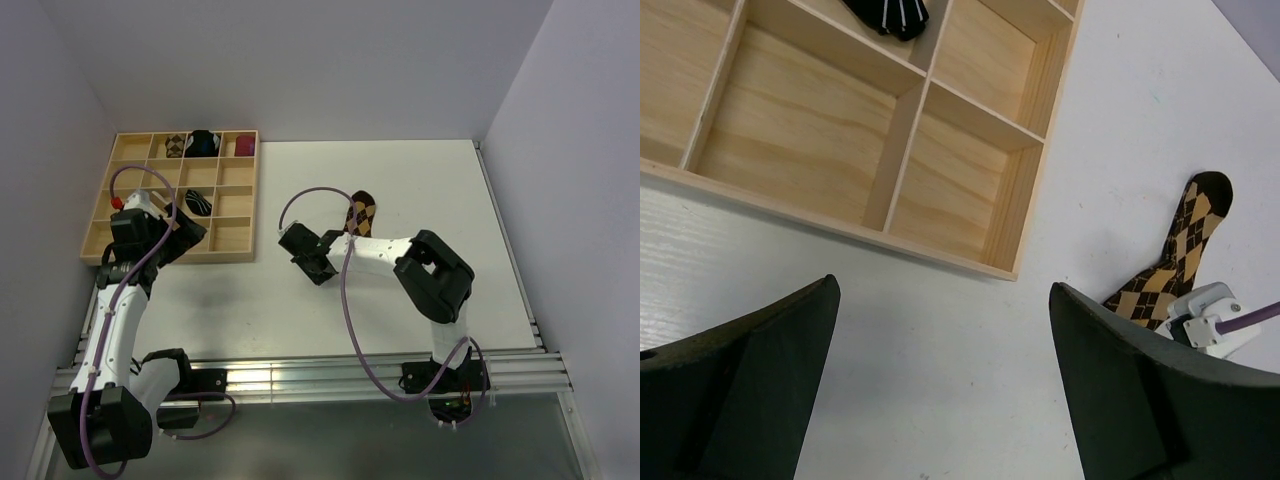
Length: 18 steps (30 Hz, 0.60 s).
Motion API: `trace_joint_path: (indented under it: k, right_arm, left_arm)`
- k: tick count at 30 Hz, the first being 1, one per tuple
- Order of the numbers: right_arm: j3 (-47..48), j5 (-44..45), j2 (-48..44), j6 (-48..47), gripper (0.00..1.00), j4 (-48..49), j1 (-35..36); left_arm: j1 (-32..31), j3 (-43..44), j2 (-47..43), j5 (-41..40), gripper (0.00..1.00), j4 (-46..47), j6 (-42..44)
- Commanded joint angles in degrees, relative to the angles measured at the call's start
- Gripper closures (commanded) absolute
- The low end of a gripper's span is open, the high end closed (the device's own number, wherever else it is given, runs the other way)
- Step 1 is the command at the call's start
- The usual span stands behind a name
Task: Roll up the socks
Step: Roll the sock at the center of the board.
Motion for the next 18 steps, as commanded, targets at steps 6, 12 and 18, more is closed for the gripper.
trace_joint_path:
  k: [6, 12, 18]
  right_arm:
    - [0.0, -12.6, 0.3, 1.5, 1.0, -0.3, 0.3]
    - [0.5, -28.1, -1.7, 2.9, 1.0, 4.5, -1.1]
    - [-4.5, -45.6, -4.0, 7.2, 1.0, 14.3, -5.6]
  left_arm:
    - [-2.8, -1.1, -4.0, 2.3, 0.09, 1.5, -2.5]
    - [-12.1, -1.7, -6.2, -2.5, 0.1, 2.0, -8.0]
    - [-22.3, -4.7, -3.7, -6.8, 0.11, 5.4, -15.5]
